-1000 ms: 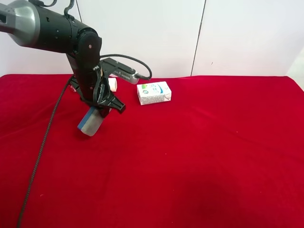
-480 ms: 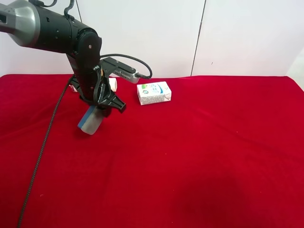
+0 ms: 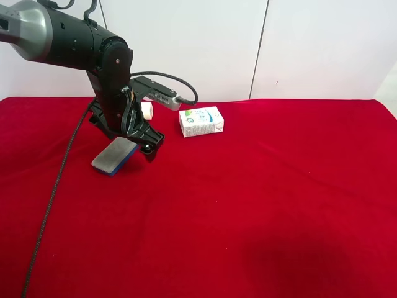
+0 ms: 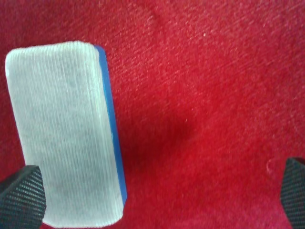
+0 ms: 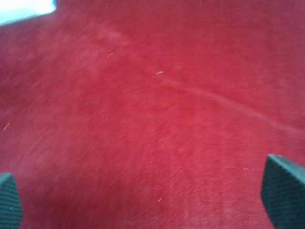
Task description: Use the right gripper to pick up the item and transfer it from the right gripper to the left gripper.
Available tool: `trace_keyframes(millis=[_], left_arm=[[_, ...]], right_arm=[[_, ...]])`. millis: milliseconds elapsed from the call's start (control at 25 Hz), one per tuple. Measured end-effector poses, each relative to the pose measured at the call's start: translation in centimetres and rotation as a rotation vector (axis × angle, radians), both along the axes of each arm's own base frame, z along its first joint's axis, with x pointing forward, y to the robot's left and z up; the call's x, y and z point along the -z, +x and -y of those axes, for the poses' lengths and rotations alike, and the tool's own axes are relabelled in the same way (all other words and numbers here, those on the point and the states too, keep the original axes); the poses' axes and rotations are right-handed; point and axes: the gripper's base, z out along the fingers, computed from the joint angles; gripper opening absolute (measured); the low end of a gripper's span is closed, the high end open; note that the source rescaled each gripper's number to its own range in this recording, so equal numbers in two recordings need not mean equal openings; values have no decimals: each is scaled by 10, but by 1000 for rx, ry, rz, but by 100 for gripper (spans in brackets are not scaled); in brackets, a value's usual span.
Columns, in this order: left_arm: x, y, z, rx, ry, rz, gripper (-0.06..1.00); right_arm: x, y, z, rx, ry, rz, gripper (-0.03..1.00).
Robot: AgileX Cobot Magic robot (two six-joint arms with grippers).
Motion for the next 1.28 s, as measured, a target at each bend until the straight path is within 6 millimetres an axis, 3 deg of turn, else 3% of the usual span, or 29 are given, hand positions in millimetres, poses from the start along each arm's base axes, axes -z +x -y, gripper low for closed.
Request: trace_keyframes(millis=[320,600,760,960,1120,1280], left_arm=[[2,-8,-6,-15,66,-92,100],[-8,-19,-15,-34,140,-177,100],[-48,-34,-22,-80,129,-153,100],[-115,-69,-24,-69,53,-35,100],[-150,-114,-31,-7,-12,53,100],[-162,-166,-49,60,-52,99,100]], right_arm=[[0,-13,2,260,7,69,100],[0,-13,1,288,7,69,100],[0,-13,1,288,7,69,100],[0,-13,1,288,7,69,100],[0,-13,1,288,7,69,100],[0,-13,1,288,7,69,100]])
